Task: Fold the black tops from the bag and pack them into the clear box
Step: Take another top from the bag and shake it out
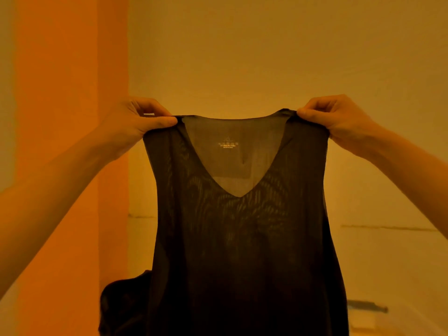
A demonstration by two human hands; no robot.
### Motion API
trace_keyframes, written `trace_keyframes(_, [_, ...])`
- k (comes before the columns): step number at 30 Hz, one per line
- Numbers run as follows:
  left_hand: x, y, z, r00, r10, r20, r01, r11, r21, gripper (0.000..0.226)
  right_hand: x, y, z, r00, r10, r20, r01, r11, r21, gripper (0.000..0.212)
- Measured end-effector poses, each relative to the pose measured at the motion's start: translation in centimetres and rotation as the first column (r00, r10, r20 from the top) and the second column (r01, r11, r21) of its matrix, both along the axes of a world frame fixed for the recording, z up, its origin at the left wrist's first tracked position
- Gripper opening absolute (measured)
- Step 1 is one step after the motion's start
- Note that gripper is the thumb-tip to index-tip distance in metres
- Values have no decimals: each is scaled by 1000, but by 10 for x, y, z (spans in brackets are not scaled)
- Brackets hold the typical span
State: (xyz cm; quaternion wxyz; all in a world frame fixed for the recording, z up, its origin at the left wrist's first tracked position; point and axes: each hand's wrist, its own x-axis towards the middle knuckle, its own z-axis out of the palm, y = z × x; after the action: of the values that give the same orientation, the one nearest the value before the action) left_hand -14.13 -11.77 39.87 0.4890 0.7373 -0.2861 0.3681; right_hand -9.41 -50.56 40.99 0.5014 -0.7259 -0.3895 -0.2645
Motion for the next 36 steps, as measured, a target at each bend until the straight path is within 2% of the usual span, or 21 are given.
trace_keyframes(6, [77,6,-59,964,188,-189,-157,974,165,15,82,11,-71,973,-156,-172,128,978,-165,31])
trace_keyframes(9, [135,8,-114,934,304,-191,-257,938,232,9,140,20,-126,945,-225,-237,168,957,-237,29])
trace_keyframes(12, [198,8,-185,887,426,-179,-335,859,387,9,202,29,-201,906,-345,-246,247,901,-355,26])
trace_keyframes(14, [238,9,-233,861,473,-189,-344,813,470,10,239,31,-255,883,-424,-199,311,849,-428,27])
trace_keyframes(17, [289,9,-298,845,496,-201,-346,793,502,13,287,36,-321,857,-506,-99,389,761,-519,28])
trace_keyframes(22, [360,4,-381,841,493,-224,-307,775,553,16,346,39,-394,815,-577,50,458,589,-666,33])
trace_keyframes(30, [429,-19,-441,859,484,-168,-330,774,540,21,391,26,-433,675,-666,318,636,307,-708,40])
trace_keyframes(36, [456,-28,-451,832,538,-139,-407,760,507,23,405,34,-444,648,-647,402,656,206,-726,41])
